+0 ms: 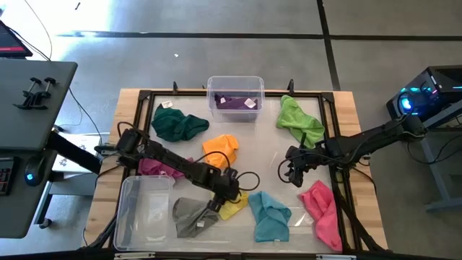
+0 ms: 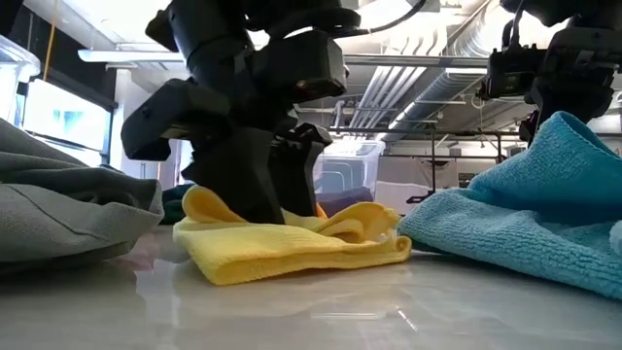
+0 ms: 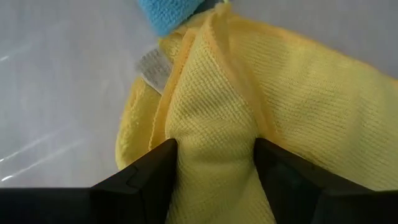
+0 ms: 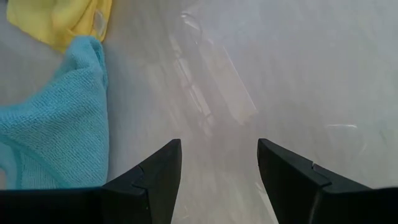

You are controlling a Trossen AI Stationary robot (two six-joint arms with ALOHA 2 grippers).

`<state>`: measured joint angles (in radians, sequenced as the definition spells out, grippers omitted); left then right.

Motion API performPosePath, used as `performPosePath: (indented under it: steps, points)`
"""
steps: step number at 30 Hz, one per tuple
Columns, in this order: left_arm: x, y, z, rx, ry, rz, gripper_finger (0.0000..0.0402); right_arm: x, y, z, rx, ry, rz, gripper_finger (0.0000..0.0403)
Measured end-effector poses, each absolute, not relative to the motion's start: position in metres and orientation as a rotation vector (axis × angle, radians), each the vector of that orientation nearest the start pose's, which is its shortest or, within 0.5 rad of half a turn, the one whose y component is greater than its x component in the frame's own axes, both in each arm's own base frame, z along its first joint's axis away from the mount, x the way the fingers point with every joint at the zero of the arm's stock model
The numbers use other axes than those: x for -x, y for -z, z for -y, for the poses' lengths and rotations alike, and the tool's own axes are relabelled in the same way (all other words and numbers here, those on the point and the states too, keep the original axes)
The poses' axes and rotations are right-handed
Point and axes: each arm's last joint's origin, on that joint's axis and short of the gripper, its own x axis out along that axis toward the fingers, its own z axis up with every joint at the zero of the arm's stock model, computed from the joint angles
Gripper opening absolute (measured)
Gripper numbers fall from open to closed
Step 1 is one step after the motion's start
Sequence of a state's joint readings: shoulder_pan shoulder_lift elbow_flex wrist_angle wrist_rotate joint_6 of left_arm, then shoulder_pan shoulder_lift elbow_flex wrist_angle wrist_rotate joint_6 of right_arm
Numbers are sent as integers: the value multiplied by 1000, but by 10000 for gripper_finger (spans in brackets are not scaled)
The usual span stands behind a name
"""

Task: Sort towels by color in basket
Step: Put the yellow microfiber towel into the bottom transparent bin

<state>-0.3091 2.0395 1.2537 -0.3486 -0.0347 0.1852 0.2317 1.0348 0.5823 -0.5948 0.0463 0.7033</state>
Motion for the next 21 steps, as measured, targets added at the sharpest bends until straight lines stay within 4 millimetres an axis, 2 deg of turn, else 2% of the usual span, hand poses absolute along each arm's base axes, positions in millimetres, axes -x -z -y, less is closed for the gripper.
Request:
performPosePath:
  steps: [3,10,16,21]
  points:
    - [-377,-115,124,-373,347,-1106,164,-176,-194,-40,-488,203,-1043,204]
    - [-377,-114,127,-335,313,-1100,18,-176,-194,-40,-511,217,-1042,204]
    - [-377,-121,127,-231,265,-1078,15,-176,-194,-40,-505,224,-1037,204]
    - [-372,-141,124,-101,136,-1056,5,-176,-194,-39,-492,231,-1032,204]
